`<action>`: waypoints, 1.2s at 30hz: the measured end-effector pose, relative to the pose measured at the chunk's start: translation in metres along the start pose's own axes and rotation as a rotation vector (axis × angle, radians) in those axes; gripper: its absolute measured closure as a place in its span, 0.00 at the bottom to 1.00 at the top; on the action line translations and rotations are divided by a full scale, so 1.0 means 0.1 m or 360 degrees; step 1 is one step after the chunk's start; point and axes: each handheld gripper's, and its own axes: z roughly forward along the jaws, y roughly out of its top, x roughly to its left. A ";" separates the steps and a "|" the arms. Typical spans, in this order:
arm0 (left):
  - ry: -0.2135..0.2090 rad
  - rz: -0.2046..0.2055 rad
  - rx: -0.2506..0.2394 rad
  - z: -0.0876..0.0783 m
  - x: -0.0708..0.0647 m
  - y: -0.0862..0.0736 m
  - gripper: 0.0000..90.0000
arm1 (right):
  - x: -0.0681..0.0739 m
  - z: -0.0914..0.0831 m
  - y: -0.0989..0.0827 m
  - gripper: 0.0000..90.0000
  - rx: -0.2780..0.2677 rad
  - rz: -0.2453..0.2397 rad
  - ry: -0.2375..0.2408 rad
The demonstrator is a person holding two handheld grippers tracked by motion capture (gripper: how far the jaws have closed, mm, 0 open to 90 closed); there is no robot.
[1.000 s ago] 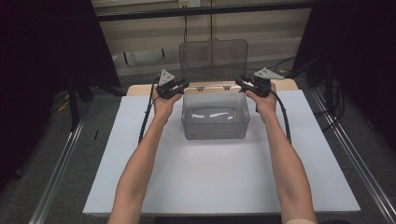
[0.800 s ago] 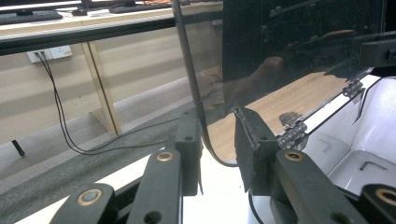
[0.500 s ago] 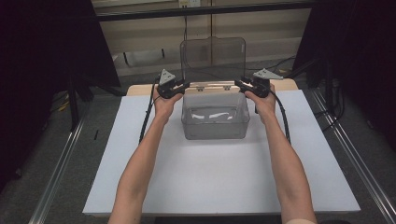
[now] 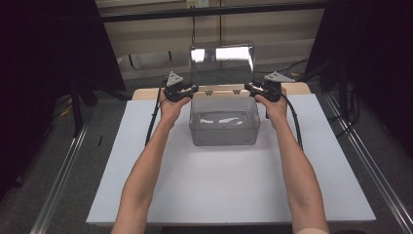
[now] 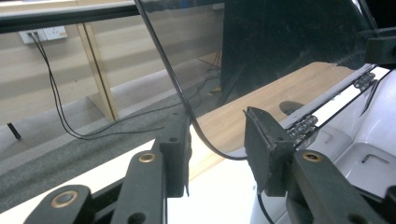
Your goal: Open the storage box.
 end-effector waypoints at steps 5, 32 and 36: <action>-0.0005 -0.0048 -0.0003 0.01 0.01 -0.01 0.67 | -0.02 0.01 -0.02 0.64 -0.0009 0.0043 0.0004; 0.0033 -0.0233 -0.0048 0.10 -0.04 -0.06 0.48 | -0.07 0.03 -0.06 0.64 -0.0011 0.0196 0.0027; 0.0024 -0.0249 -0.0044 0.11 -0.02 -0.07 0.48 | -0.07 0.04 -0.07 0.64 -0.0007 0.0239 0.0012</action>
